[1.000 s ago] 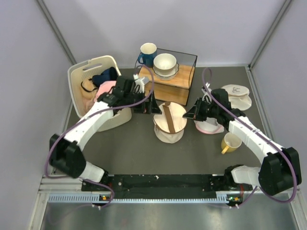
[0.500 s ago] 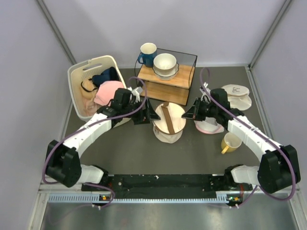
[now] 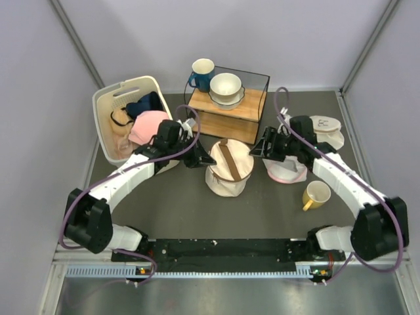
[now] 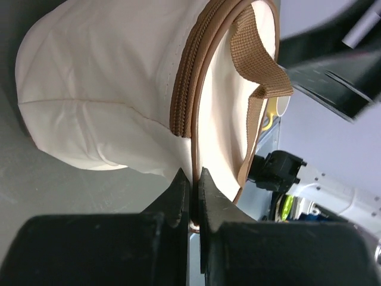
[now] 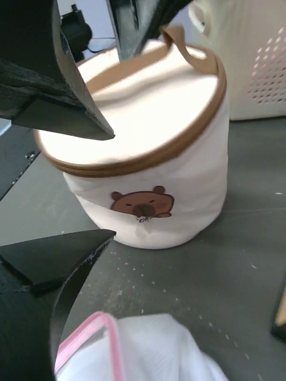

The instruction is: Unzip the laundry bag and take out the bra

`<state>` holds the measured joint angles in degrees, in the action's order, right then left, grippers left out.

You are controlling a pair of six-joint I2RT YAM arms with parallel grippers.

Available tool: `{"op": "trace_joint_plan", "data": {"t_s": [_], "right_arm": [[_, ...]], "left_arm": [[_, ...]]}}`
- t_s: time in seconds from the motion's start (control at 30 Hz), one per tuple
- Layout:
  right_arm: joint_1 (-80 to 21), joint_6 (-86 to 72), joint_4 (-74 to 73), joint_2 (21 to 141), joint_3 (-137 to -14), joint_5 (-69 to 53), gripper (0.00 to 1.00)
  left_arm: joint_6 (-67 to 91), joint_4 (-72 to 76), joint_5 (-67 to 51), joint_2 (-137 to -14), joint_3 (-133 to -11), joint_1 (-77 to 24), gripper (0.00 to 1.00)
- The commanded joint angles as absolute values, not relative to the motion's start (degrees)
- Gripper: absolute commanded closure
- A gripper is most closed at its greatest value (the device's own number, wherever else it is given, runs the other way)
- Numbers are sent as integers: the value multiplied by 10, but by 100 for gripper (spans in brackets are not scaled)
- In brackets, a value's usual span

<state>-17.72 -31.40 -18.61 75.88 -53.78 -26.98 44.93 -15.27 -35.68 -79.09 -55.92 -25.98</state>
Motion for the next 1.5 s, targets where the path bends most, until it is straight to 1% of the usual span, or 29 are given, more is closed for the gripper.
{"op": "trace_joint_plan", "data": {"t_s": [0.0, 0.03, 0.07, 0.13, 0.17, 0.23, 0.27, 0.33, 0.4, 0.43, 0.6, 0.77, 0.93, 1.27, 1.47], "right_arm": [[-178, -292, -214, 619, -556, -164, 38], [-191, -293, -218, 600, -551, -152, 41], [-206, -295, -223, 563, -546, -122, 42], [-235, -295, -238, 530, -538, -88, 43], [-276, -298, -240, 506, -529, -67, 43], [-319, -305, -233, 490, -520, -49, 43], [-363, -314, -226, 487, -509, -32, 43], [-405, -322, -181, 487, -493, -26, 43], [-438, -339, -146, 510, -471, -52, 43], [-443, -354, -115, 523, -464, -69, 44], [-491, -362, -45, 577, -437, -71, 45], [-501, -368, 15, 608, -436, -90, 45], [-504, -371, 39, 639, -445, -95, 45], [-504, -367, 83, 645, -426, -43, 45], [-504, -350, 63, 624, -435, -2, 48]], "left_arm": [[541, -137, -283, -744, -574, -268, 100], [564, -138, -273, -742, -577, -273, 100], [576, -143, -261, -741, -580, -278, 100], [614, -156, -221, -738, -593, -290, 100], [626, -176, -207, -737, -598, -294, 100], [659, -206, -159, -737, -622, -304, 100], [671, -224, -143, -741, -633, -308, 100], [697, -267, -111, -749, -666, -321, 100], [704, -279, -111, -761, -685, -327, 100], [706, -279, -123, -765, -687, -327, 100], [738, -279, -120, -757, -682, -330, 100], [744, -278, -110, -742, -673, -330, 100], [751, -275, -130, -749, -673, -330, 100], [757, -262, -144, -744, -665, -330, 100], [758, -262, -149, -751, -662, -330, 100]]}}
